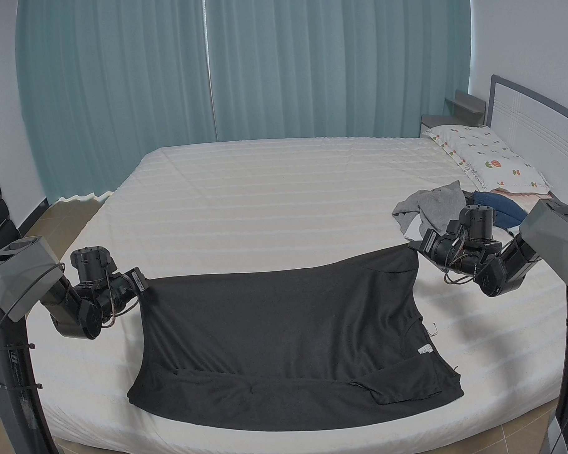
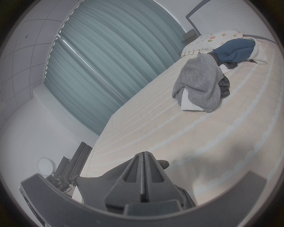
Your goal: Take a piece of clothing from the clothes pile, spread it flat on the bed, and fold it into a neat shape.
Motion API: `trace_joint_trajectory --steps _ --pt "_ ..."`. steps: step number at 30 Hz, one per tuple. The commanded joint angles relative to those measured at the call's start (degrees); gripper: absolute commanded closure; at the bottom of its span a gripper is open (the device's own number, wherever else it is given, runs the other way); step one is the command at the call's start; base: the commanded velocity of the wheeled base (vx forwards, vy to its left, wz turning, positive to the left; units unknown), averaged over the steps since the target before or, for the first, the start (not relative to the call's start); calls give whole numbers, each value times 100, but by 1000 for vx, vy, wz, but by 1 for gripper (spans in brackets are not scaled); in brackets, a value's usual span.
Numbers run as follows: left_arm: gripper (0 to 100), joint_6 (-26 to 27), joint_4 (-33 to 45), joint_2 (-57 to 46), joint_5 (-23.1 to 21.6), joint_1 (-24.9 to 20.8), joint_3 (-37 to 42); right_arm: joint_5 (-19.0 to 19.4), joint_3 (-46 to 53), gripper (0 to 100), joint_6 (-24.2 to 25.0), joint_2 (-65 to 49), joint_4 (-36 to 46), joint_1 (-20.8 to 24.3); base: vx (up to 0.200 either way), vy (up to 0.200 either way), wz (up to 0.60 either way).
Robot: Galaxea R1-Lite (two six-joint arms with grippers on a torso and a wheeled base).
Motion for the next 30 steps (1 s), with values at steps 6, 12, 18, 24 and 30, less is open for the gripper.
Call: trace_joint_trajectory --steps 6,12,18,24,30 --pt "100 292 -677 -113 -8 60 750 335 928 100 -74 -514 4 -55 0 0 0" --pt "100 635 -704 -429 -210 86 1409 537 1648 100 -215 -795 4 -55 0 0 0" --pt "100 960 -774 -631 -307 68 2130 598 2510 100 -549 -962 4 -73 0 0 0" --pt "100 1065 -1222 -403 -307 -37 2745 607 2958 100 -997 -663 -5 -55 0 0 0" --pt "100 1065 -1767 -34 -307 -72 3052 572 3072 100 -1093 -444 -5 15 0 0 0"
